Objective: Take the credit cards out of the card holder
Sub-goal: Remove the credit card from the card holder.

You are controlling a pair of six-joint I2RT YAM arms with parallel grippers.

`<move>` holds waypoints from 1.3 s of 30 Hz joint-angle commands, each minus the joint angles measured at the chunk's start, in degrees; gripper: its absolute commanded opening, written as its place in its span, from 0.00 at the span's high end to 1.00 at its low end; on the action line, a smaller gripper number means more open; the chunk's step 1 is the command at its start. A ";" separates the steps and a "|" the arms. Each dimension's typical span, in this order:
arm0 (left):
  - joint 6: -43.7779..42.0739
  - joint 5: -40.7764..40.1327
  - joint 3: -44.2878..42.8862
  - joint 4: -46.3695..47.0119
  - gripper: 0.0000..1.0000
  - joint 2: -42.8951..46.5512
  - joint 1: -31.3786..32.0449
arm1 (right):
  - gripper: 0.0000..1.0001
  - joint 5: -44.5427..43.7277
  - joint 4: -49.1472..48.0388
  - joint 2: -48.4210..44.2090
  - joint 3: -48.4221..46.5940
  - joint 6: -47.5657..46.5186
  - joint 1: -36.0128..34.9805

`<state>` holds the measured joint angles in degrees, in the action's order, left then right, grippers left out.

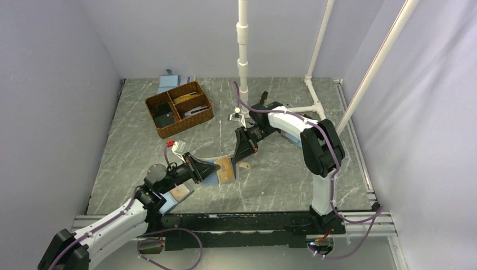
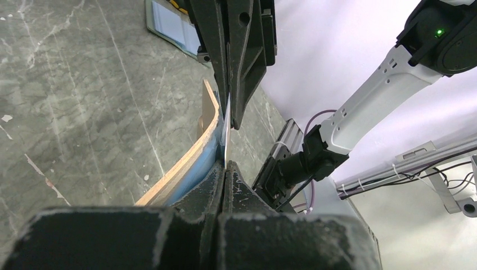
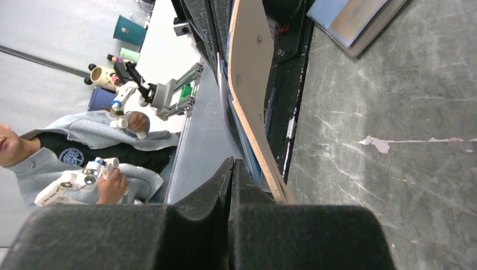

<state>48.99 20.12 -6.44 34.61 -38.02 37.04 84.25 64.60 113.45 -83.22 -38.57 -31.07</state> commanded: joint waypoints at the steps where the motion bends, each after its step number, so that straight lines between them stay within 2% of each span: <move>1: -0.33 1.29 0.71 2.32 1.00 1.17 -0.64 | 1.00 -0.09 1.57 -0.10 -1.86 -3.75 0.34; 2: -0.61 1.88 0.66 2.23 1.00 1.09 -0.69 | 1.00 0.06 3.24 -0.23 -2.23 -5.79 0.19; 4: -1.97 3.13 0.09 0.96 1.00 0.96 -0.86 | 0.87 -1.01 8.89 -0.22 -3.93 -11.91 -0.03; 7: -5.45 5.42 -2.56 -5.30 1.00 1.49 -1.13 | 0.74 -3.08 18.43 -0.20 -7.37 -23.62 0.00; 10: -8.86 6.94 -5.22 -12.47 1.00 3.17 -1.35 | 0.68 -5.73 20.63 -1.56 -7.71 -27.06 0.13; 13: -11.51 8.15 -6.95 -17.53 1.00 5.05 -1.44 | 0.66 -9.27 14.33 -4.18 -5.87 -21.06 0.21; 17: -11.88 9.88 -6.97 -18.20 1.00 6.50 -1.50 | 0.60 -16.63 -4.65 -9.41 0.58 -4.53 -0.27; 19: -11.57 11.06 -6.68 -17.15 1.00 6.43 -1.53 | 0.54 -18.91 -7.64 -10.98 2.23 -2.38 -0.56; 21: -11.41 12.23 -6.89 -16.44 1.00 5.76 -1.53 | 0.49 -18.39 -6.65 -10.42 1.95 -3.09 -0.64; 30: -10.13 14.41 -6.97 -11.48 1.00 1.89 -1.53 | 0.48 -16.70 0.47 -7.72 -0.58 -10.56 -4.57; 39: -10.05 13.43 -6.64 -12.05 1.00 3.48 -1.59 | 0.52 -17.28 1.89 -6.34 -1.24 -11.62 -6.21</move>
<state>38.63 33.12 -11.29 19.16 -35.97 35.75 66.85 65.49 106.96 -82.19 -47.81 -36.93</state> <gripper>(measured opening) 0.010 0.489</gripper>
